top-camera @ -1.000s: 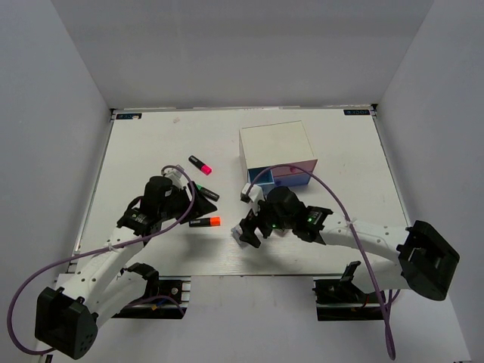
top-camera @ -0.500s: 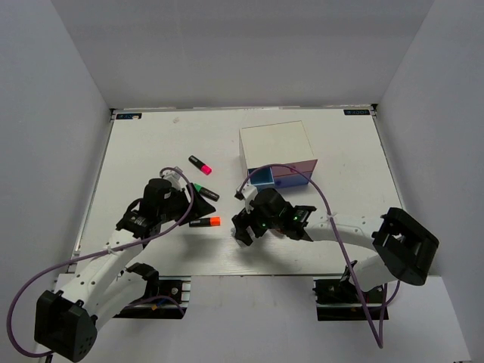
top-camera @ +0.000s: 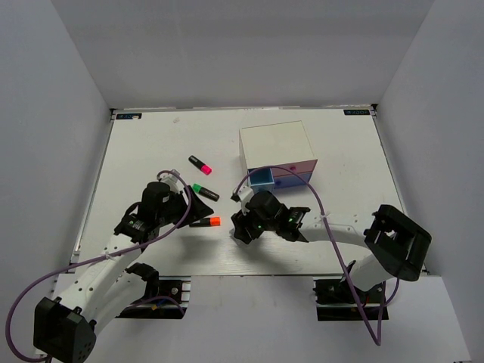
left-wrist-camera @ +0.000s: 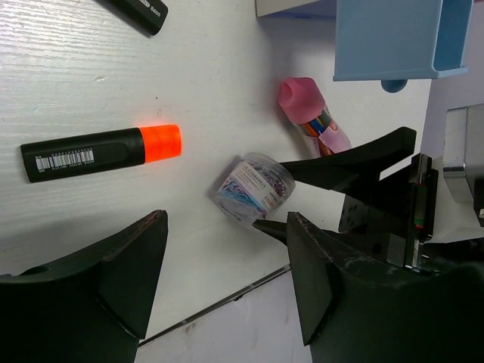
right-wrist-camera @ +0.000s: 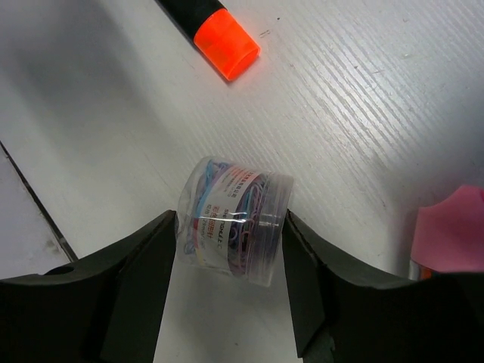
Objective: Sort the stationery into containers
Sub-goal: Pick up the stationery from the center of the board.
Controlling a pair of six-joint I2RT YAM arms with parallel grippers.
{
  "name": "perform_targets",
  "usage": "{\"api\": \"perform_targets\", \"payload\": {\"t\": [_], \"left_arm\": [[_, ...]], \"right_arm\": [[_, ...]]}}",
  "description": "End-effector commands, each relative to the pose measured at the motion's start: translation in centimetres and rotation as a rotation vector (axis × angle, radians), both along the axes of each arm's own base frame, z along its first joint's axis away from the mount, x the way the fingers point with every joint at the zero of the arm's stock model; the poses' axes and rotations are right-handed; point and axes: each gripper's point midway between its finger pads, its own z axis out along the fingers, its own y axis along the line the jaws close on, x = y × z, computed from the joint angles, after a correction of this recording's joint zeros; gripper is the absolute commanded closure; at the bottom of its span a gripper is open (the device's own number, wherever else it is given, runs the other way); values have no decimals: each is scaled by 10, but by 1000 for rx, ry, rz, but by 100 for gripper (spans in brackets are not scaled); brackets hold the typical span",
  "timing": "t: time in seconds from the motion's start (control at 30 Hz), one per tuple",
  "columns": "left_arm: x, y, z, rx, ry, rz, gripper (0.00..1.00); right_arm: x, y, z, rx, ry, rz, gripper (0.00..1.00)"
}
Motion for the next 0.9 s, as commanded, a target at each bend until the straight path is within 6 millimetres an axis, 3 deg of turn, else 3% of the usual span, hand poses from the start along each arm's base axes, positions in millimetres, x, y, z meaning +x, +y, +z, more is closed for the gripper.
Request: {"api": "perform_targets", "payload": {"t": [0.0,0.13,0.23,0.27,0.33,0.37,0.47,0.5,0.57,0.6,0.67,0.73,0.87], "left_arm": [[-2,3,-2,9,2,12,26],[-5,5,-4,19,11,19,26],[-5,8,1,22,-1,29,26],[-4,9,1,29,-3,38,26],[-6,12,2,33,-7,46,26],[-6,12,2,33,-7,46,26],[-7,14,4,25,-21,59,26],[-7,14,7,19,-34,59,26],[-9,14,5,20,-32,59,26],[-9,14,5,14,-27,64,26],[-9,14,5,14,-27,64,26],[-9,14,5,14,-27,64,26],[-9,14,7,10,-36,64,26]], "right_arm": [[5,8,4,29,-34,-1,50],[6,10,10,33,-58,31,65],[5,13,30,65,-95,76,68],[3,15,48,105,-118,96,68],[3,15,64,133,-172,134,68],[-1,15,89,193,-210,161,70],[-11,10,119,261,-300,240,72],[-20,5,137,310,-351,291,72],[-27,2,148,336,-411,357,72],[-42,-2,164,392,-434,425,72],[-52,-5,166,408,-464,487,73],[-63,-9,180,453,-495,540,74],[-30,-9,216,458,-673,419,86]]}}
